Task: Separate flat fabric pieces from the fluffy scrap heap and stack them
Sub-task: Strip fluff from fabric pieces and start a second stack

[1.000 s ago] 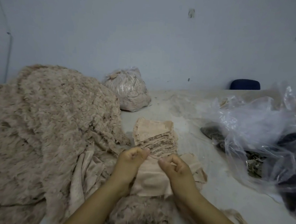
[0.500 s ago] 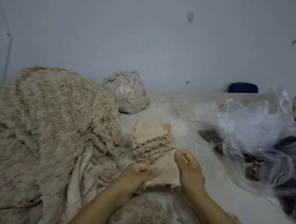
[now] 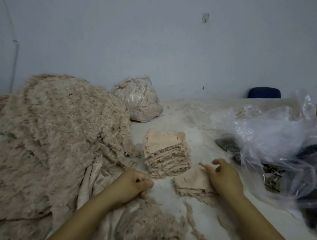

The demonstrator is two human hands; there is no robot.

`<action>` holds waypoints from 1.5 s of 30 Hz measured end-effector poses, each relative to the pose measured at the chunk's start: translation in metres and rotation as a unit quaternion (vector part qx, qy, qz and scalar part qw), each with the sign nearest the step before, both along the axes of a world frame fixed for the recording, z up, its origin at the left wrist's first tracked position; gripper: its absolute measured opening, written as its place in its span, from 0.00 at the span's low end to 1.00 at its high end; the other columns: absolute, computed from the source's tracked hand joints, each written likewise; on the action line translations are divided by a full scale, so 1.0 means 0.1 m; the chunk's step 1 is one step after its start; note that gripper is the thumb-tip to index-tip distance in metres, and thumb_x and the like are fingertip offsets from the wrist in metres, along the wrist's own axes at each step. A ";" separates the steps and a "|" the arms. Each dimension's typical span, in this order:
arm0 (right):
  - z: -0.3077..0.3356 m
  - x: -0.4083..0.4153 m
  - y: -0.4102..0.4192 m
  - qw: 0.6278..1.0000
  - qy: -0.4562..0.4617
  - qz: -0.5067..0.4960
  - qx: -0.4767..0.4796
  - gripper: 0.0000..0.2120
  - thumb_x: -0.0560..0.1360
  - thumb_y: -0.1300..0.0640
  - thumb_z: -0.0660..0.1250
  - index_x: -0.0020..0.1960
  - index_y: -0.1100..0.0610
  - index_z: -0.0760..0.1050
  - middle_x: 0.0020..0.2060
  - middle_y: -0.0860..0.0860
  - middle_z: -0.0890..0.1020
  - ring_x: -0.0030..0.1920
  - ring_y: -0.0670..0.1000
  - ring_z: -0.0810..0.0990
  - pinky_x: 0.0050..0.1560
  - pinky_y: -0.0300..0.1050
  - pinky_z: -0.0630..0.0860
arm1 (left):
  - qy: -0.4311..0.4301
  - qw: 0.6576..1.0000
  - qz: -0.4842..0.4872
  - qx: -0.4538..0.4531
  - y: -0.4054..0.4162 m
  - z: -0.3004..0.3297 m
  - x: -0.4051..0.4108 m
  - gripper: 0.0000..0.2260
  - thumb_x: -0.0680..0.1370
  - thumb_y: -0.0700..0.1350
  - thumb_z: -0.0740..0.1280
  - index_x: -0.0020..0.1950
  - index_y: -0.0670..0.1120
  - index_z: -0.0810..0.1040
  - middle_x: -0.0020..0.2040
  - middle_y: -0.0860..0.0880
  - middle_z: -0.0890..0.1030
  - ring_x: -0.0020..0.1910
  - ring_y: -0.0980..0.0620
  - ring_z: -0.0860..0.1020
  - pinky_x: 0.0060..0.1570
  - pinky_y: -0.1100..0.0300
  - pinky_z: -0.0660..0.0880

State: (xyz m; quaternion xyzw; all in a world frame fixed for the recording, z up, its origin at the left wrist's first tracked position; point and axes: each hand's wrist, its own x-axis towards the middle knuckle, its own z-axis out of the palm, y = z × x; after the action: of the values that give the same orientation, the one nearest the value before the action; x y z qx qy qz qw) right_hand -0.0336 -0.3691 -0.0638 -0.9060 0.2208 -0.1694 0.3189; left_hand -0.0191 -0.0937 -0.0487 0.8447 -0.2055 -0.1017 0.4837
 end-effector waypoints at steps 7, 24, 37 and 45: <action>0.18 -0.33 0.58 0.946 -0.078 0.301 0.092 0.07 0.76 0.56 0.68 0.42 0.46 0.79 0.38 0.41 0.81 0.40 0.38 0.78 0.45 0.34 0.72 | -0.123 0.979 -0.092 0.135 0.24 0.04 -0.01 0.08 0.77 0.39 0.67 0.49 0.52 0.81 0.48 0.57 0.80 0.47 0.65 0.76 0.50 0.71 0.71; -0.01 -0.37 0.56 0.853 0.020 0.398 0.338 0.09 0.75 0.64 0.67 0.37 0.55 0.72 0.26 0.44 0.73 0.25 0.41 0.69 0.27 0.32 0.65 | -0.051 0.983 -0.108 0.142 0.82 0.03 -0.15 0.08 0.79 0.45 0.66 0.46 0.41 0.73 0.40 0.51 0.71 0.38 0.56 0.69 0.41 0.62 0.66; 0.00 -0.40 0.86 0.809 -0.087 0.356 0.460 0.07 0.73 0.54 0.67 0.36 0.52 0.75 0.30 0.50 0.73 0.32 0.46 0.71 0.32 0.38 0.69 | 0.043 0.998 0.008 -0.039 0.04 0.09 -0.47 0.12 0.64 0.61 0.75 0.43 0.58 0.81 0.42 0.59 0.82 0.40 0.66 0.79 0.40 0.73 0.74; 0.05 -0.40 0.71 0.783 -0.082 0.323 0.526 0.10 0.74 0.54 0.65 0.41 0.61 0.72 0.27 0.54 0.75 0.24 0.47 0.72 0.23 0.36 0.70 | 0.183 0.939 0.078 -0.281 -0.06 0.08 -0.32 0.11 0.79 0.41 0.63 0.37 0.46 0.75 0.32 0.48 0.79 0.30 0.53 0.77 0.29 0.63 0.72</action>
State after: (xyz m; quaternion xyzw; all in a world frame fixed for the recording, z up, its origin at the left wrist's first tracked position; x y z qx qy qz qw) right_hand -0.0736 -0.2980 -0.0589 -0.5992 -0.0565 0.0122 0.7985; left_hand -0.0514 -0.0999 -0.0404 0.6546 -0.0673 -0.1551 0.7368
